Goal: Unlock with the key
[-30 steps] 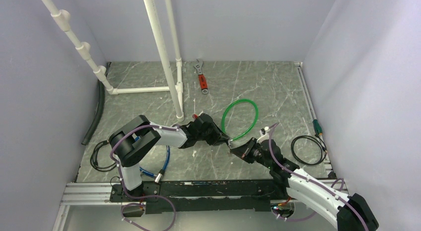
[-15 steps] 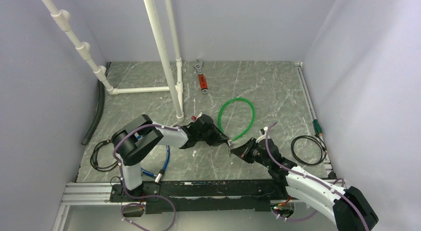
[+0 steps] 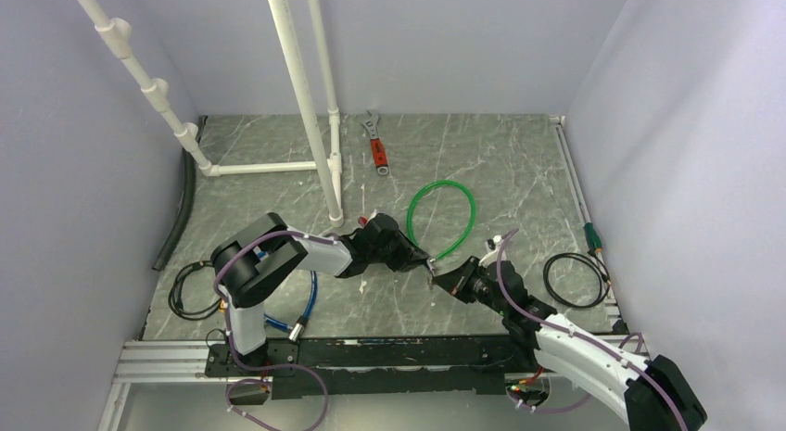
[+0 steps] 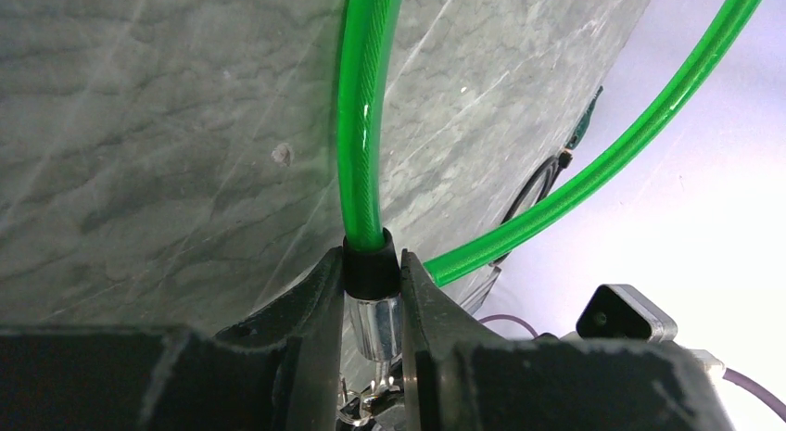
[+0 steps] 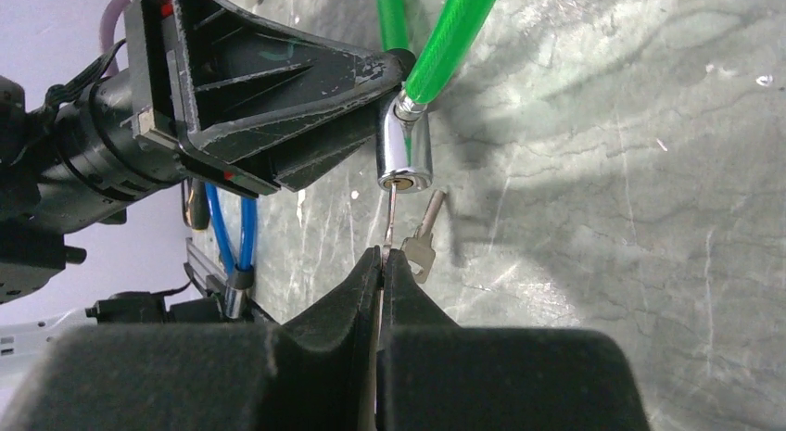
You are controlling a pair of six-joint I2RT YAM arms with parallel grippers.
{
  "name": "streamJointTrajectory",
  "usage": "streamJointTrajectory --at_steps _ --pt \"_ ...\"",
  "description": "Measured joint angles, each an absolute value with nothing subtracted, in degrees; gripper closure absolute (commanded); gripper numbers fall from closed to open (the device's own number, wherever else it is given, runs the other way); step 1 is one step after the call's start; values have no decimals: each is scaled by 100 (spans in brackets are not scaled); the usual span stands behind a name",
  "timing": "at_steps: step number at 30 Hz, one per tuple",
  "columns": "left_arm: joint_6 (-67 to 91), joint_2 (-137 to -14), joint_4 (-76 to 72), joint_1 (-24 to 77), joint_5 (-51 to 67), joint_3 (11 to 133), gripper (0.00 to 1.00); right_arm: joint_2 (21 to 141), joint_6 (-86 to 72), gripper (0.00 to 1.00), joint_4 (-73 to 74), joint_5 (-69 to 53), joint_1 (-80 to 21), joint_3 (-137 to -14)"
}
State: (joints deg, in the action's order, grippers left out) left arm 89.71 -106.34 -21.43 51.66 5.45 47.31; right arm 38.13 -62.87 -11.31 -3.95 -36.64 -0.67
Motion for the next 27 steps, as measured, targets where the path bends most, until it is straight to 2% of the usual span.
streamJointTrajectory --at_steps 12,27 --pt "8925 -10427 -2189 5155 543 4709 100 3605 -5909 100 -1413 -598 -3649 -67" --pt "9000 -10427 -2300 5155 504 4683 100 3382 -6296 100 -1181 -329 -3656 -67"
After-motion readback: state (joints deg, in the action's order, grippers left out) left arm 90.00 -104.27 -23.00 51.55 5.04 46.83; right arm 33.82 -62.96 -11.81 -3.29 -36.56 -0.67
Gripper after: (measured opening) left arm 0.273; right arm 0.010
